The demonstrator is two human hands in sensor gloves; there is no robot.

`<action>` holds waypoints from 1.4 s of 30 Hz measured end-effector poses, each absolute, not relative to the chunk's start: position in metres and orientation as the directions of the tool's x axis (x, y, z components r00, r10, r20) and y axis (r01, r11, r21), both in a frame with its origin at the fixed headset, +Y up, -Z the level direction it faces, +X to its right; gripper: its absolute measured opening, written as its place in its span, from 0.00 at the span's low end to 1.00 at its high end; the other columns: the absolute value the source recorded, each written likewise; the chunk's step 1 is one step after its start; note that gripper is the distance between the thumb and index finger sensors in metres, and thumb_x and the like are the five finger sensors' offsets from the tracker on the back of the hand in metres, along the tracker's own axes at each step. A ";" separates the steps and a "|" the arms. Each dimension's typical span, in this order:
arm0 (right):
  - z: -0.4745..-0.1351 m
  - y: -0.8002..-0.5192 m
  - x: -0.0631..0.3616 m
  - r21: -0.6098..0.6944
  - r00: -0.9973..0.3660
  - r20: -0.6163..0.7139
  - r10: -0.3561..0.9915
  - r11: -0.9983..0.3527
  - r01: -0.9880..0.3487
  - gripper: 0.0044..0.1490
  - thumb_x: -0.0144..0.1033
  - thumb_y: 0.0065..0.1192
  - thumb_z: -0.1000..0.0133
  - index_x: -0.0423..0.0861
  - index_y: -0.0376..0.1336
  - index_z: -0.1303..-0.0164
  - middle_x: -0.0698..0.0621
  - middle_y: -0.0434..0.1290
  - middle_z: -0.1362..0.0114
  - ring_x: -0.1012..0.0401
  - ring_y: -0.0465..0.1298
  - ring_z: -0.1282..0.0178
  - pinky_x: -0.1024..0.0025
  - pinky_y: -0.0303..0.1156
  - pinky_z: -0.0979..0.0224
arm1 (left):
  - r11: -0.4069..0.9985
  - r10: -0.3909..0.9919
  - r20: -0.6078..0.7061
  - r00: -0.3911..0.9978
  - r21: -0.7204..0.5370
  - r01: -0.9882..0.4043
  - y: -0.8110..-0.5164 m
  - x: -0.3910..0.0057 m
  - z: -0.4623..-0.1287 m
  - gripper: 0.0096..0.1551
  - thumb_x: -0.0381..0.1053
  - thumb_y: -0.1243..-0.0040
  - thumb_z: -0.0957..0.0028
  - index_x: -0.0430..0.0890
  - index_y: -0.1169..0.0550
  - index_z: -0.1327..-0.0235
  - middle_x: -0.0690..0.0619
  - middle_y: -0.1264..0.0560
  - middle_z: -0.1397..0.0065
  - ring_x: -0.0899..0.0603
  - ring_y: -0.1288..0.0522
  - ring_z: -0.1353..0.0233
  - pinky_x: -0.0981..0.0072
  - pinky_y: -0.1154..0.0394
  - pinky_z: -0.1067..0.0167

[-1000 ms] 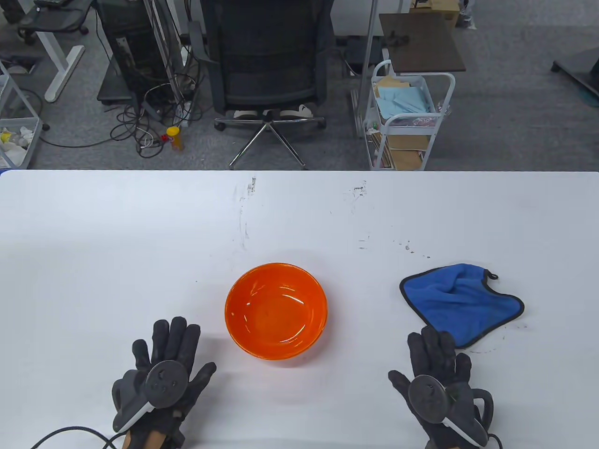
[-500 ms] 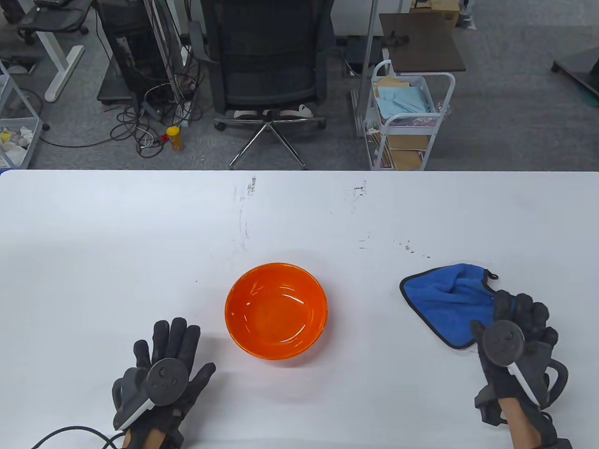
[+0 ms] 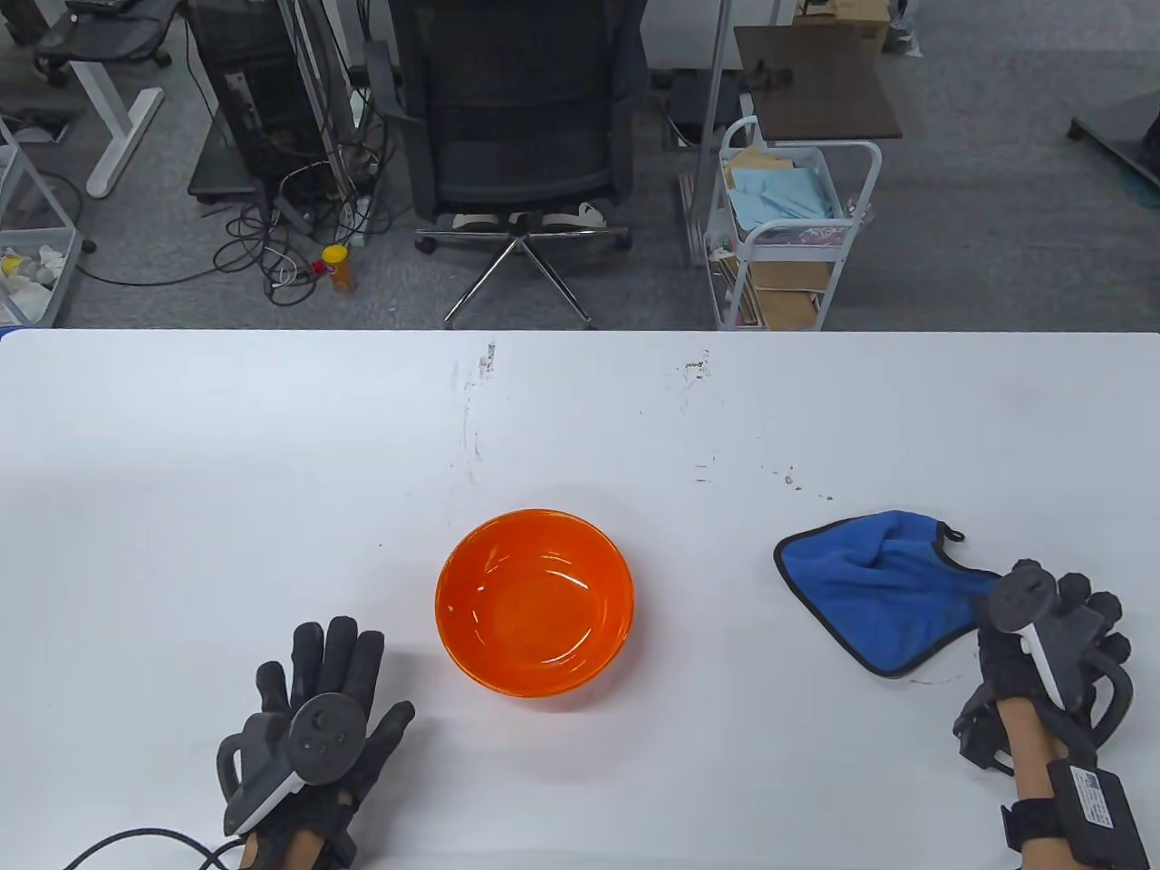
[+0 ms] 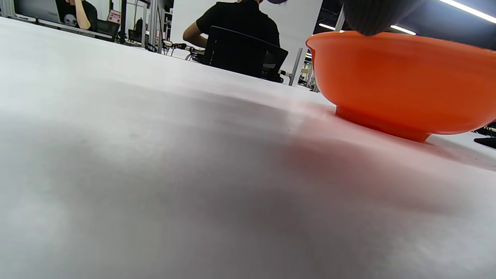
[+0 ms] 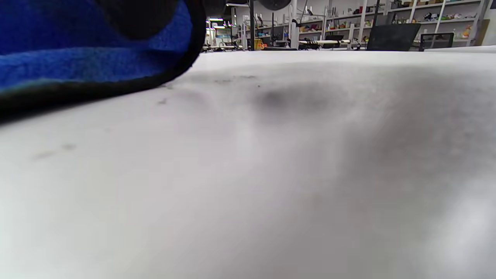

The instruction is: Drape hand towel over bowl rim

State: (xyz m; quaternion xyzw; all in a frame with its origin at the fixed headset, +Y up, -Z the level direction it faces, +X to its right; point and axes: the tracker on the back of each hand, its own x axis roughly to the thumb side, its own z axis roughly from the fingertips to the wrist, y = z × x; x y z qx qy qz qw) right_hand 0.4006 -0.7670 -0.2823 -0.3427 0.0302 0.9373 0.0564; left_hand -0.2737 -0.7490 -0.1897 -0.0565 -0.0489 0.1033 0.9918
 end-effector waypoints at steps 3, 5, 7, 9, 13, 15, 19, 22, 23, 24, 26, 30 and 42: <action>-0.282 -0.763 0.400 -0.044 -0.772 -0.626 0.111 -0.993 -0.107 0.26 0.48 0.54 0.36 0.51 0.64 0.30 0.41 0.52 0.13 0.34 0.44 0.12 0.26 0.42 0.21 | 0.973 0.207 0.089 0.974 -0.125 -0.196 -0.749 -0.273 -0.190 0.48 0.68 0.56 0.39 0.50 0.58 0.16 0.52 0.68 0.14 0.38 0.73 0.19 0.30 0.70 0.30; -0.279 -0.756 0.396 -0.090 -0.796 -0.595 0.112 -0.993 -0.073 0.25 0.46 0.54 0.37 0.48 0.65 0.33 0.41 0.55 0.14 0.34 0.47 0.13 0.26 0.43 0.22 | 0.973 0.208 0.091 0.974 -0.124 -0.196 -0.749 -0.273 -0.190 0.48 0.68 0.56 0.39 0.51 0.58 0.16 0.52 0.68 0.14 0.38 0.73 0.19 0.30 0.70 0.30; -0.273 -0.745 0.389 -0.100 -0.828 -0.546 0.128 -0.991 -0.087 0.25 0.45 0.54 0.37 0.47 0.65 0.33 0.41 0.55 0.15 0.33 0.46 0.13 0.26 0.43 0.22 | 0.973 0.208 0.093 0.974 -0.122 -0.196 -0.750 -0.273 -0.190 0.48 0.69 0.56 0.39 0.51 0.58 0.16 0.52 0.68 0.14 0.38 0.73 0.19 0.30 0.69 0.30; -0.267 -0.728 0.380 -0.143 -0.854 -0.498 0.152 -0.985 -0.092 0.25 0.43 0.54 0.36 0.44 0.65 0.33 0.40 0.55 0.15 0.33 0.46 0.13 0.26 0.43 0.22 | 0.973 0.209 0.096 0.973 -0.121 -0.197 -0.750 -0.273 -0.190 0.48 0.69 0.56 0.39 0.51 0.58 0.16 0.52 0.68 0.14 0.38 0.73 0.19 0.30 0.69 0.30; -0.249 -0.683 0.355 -0.259 -0.920 -0.347 0.180 -0.962 -0.091 0.25 0.40 0.53 0.36 0.39 0.64 0.34 0.40 0.55 0.16 0.33 0.46 0.13 0.26 0.42 0.22 | 0.973 0.210 0.109 0.972 -0.123 -0.196 -0.750 -0.272 -0.190 0.48 0.69 0.57 0.39 0.51 0.59 0.16 0.52 0.69 0.15 0.38 0.74 0.19 0.30 0.70 0.30; -0.239 -0.661 0.340 -0.311 -0.944 -0.282 0.171 -0.947 -0.079 0.25 0.40 0.53 0.35 0.38 0.64 0.34 0.40 0.55 0.16 0.32 0.46 0.14 0.25 0.42 0.22 | 0.975 0.209 0.119 0.971 -0.107 -0.197 -0.749 -0.271 -0.189 0.48 0.69 0.57 0.39 0.51 0.59 0.16 0.52 0.69 0.15 0.38 0.74 0.19 0.30 0.70 0.30; -0.219 -0.619 0.304 -0.358 -0.984 -0.132 0.117 -0.932 -0.063 0.25 0.39 0.53 0.36 0.38 0.64 0.34 0.39 0.55 0.15 0.32 0.45 0.14 0.25 0.41 0.23 | 0.975 0.220 0.149 0.964 -0.060 -0.213 -0.744 -0.269 -0.187 0.49 0.69 0.56 0.39 0.51 0.60 0.17 0.51 0.70 0.15 0.37 0.75 0.19 0.30 0.70 0.30; -0.203 -0.594 0.274 -0.386 -0.998 -0.001 0.068 -0.920 -0.063 0.25 0.39 0.53 0.36 0.39 0.63 0.34 0.40 0.55 0.15 0.32 0.44 0.14 0.25 0.40 0.23 | 0.970 0.236 0.197 0.952 0.012 -0.243 -0.736 -0.266 -0.185 0.50 0.69 0.56 0.40 0.49 0.58 0.16 0.46 0.68 0.14 0.34 0.72 0.18 0.28 0.69 0.30; -0.198 -0.589 0.265 -0.400 -0.998 0.032 0.062 -0.914 -0.070 0.25 0.39 0.53 0.36 0.39 0.64 0.34 0.40 0.55 0.15 0.32 0.45 0.14 0.25 0.41 0.23 | 0.966 0.244 0.209 0.947 0.035 -0.257 -0.732 -0.265 -0.184 0.50 0.69 0.55 0.40 0.48 0.57 0.15 0.45 0.65 0.13 0.33 0.69 0.17 0.28 0.68 0.30; -0.192 -0.582 0.254 -0.407 -0.995 0.084 0.051 -0.910 -0.081 0.25 0.39 0.53 0.36 0.39 0.64 0.34 0.40 0.55 0.15 0.32 0.45 0.14 0.25 0.41 0.23 | 0.957 0.258 0.230 0.938 0.075 -0.281 -0.725 -0.263 -0.183 0.49 0.69 0.54 0.40 0.47 0.54 0.15 0.44 0.60 0.12 0.33 0.64 0.15 0.26 0.67 0.29; -0.181 -0.574 0.234 -0.418 -0.983 0.181 0.027 -0.903 -0.102 0.25 0.40 0.53 0.36 0.40 0.64 0.33 0.40 0.55 0.15 0.32 0.45 0.14 0.24 0.40 0.24 | 0.945 0.262 0.273 0.925 0.120 -0.304 -0.712 -0.260 -0.181 0.48 0.69 0.53 0.40 0.47 0.49 0.15 0.44 0.49 0.11 0.33 0.55 0.13 0.24 0.64 0.29; -0.162 -0.568 0.191 -0.428 -0.940 0.341 -0.031 -0.895 -0.125 0.25 0.41 0.53 0.36 0.43 0.64 0.33 0.40 0.55 0.15 0.32 0.45 0.14 0.24 0.40 0.24 | 0.918 0.288 0.354 0.890 0.162 -0.361 -0.687 -0.249 -0.177 0.49 0.70 0.51 0.40 0.46 0.50 0.14 0.44 0.50 0.10 0.31 0.55 0.13 0.23 0.64 0.29; -0.136 -0.582 0.085 -0.352 -0.780 0.625 -0.031 -0.903 -0.246 0.25 0.42 0.52 0.35 0.42 0.64 0.34 0.39 0.56 0.15 0.31 0.45 0.15 0.23 0.41 0.26 | 0.886 0.413 0.661 0.626 -0.133 -0.444 -0.677 -0.180 -0.152 0.35 0.69 0.38 0.43 0.47 0.23 0.32 0.44 0.49 0.10 0.30 0.67 0.15 0.22 0.70 0.32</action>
